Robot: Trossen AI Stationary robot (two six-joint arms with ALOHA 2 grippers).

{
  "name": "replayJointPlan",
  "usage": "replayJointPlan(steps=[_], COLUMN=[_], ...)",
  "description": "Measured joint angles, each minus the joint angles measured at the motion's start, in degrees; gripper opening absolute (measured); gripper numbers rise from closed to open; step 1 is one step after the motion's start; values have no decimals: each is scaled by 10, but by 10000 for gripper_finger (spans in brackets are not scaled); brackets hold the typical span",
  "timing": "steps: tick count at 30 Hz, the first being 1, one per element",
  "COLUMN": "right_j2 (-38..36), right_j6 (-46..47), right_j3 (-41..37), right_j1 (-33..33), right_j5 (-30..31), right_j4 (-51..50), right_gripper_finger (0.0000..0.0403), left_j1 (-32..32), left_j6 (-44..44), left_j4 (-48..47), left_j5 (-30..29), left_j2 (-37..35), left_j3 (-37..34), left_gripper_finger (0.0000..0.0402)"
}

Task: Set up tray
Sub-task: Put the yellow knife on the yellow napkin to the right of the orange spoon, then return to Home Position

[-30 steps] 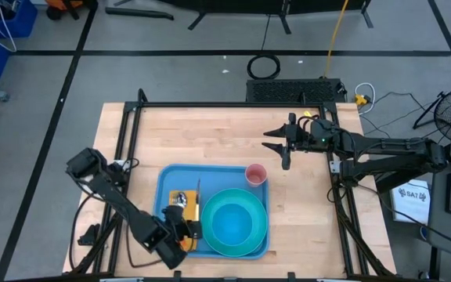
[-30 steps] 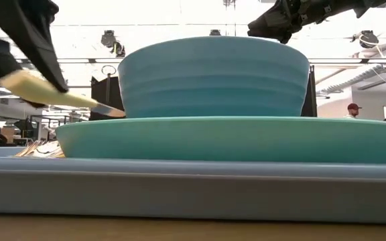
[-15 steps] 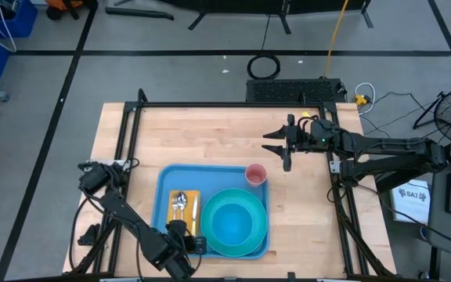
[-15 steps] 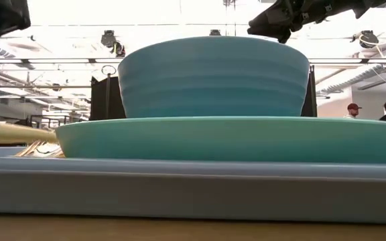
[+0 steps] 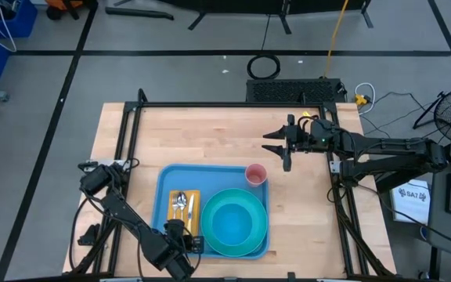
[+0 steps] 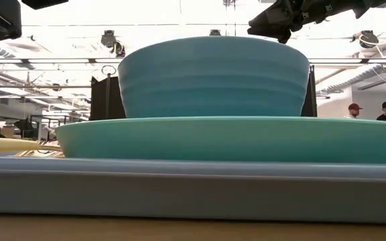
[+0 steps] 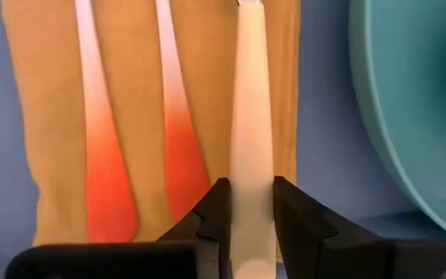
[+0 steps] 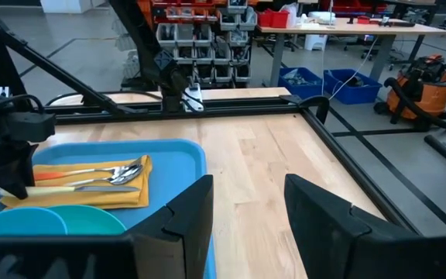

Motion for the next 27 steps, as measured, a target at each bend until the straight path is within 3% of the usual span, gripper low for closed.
replayJointPlan(steps=[15, 22, 27], right_j2=[0, 0, 0], right_j6=[4, 4, 4], right_j3=[0, 0, 0], right_j1=[0, 0, 0], right_j5=[0, 0, 0], right_j4=[0, 0, 0], right_gripper_finger=[153, 153, 153], left_j1=[11, 11, 11], left_j6=[15, 36, 57], left_j4=[17, 18, 16], left_j5=[6, 5, 4], left_j2=[3, 3, 1], left_j3=[-17, -17, -16], left_gripper_finger=[74, 172, 218])
